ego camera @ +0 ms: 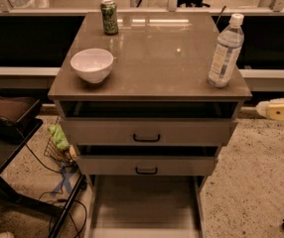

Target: Move blue plastic bottle near green can

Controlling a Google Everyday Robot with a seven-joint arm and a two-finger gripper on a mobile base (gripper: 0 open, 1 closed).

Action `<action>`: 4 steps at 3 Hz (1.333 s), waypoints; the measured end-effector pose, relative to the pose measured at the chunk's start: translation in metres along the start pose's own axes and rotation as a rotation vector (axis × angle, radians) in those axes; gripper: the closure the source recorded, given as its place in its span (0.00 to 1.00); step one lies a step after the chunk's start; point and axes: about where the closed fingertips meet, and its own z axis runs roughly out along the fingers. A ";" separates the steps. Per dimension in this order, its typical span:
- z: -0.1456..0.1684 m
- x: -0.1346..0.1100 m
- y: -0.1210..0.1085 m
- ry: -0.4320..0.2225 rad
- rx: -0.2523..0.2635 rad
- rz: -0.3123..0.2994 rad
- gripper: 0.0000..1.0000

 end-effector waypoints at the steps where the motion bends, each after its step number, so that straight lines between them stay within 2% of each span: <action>1: 0.004 -0.004 0.000 -0.008 0.002 -0.002 0.00; 2: 0.019 -0.011 -0.002 -0.032 0.005 0.010 0.00; 3: 0.057 -0.024 -0.016 -0.113 0.019 0.051 0.00; 4: 0.103 -0.022 -0.041 -0.177 0.035 0.129 0.00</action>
Offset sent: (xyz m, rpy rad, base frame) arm 0.0391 0.0106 0.0008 0.0563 -0.0397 -0.0022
